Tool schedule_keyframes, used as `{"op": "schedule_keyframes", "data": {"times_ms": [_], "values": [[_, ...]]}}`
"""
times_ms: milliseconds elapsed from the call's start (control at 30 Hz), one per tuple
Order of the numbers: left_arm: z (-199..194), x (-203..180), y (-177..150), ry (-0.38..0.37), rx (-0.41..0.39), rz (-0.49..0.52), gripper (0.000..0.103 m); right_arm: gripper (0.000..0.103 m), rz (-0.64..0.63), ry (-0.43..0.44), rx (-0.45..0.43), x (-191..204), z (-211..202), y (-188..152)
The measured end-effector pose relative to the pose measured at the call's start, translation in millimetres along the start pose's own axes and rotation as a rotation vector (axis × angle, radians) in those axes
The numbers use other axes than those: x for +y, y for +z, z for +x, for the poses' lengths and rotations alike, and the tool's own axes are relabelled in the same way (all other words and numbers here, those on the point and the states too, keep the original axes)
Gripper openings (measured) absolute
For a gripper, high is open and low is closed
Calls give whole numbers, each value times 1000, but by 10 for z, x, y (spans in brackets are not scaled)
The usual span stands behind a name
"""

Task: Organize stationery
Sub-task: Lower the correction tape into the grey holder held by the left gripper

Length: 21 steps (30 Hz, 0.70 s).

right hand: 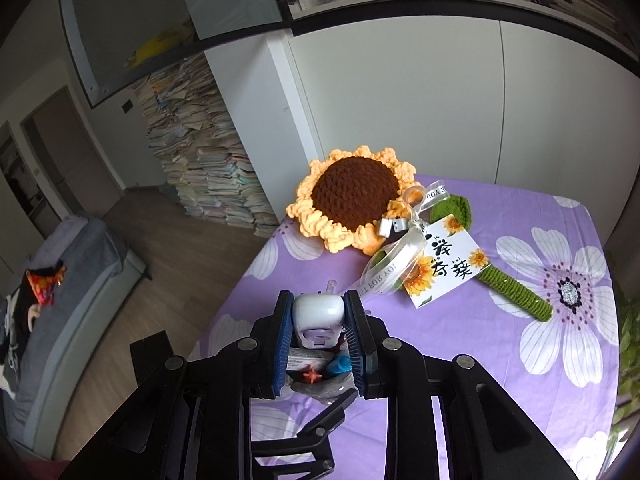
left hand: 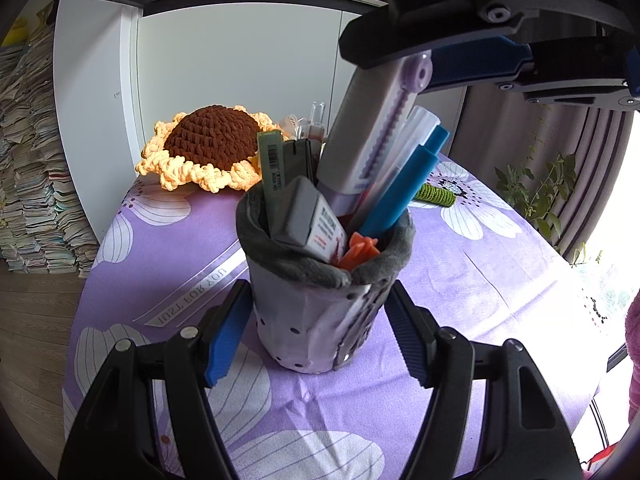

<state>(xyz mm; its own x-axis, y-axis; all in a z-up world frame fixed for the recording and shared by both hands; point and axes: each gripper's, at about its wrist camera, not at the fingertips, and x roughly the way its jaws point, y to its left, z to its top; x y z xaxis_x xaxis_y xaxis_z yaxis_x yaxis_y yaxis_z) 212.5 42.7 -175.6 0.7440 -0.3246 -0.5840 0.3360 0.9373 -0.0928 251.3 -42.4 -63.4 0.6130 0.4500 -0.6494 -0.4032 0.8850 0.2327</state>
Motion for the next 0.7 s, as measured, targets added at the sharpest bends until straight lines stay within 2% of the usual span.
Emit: {"op": "schedule_keyframes", "data": {"times_ms": [400, 700], "values": [[2, 4, -3, -1, 1, 0, 67, 27, 29, -16, 15, -89, 69, 11], [4, 4, -2, -1, 1, 0, 67, 27, -36, -57, -25, 36, -12, 10]]}}
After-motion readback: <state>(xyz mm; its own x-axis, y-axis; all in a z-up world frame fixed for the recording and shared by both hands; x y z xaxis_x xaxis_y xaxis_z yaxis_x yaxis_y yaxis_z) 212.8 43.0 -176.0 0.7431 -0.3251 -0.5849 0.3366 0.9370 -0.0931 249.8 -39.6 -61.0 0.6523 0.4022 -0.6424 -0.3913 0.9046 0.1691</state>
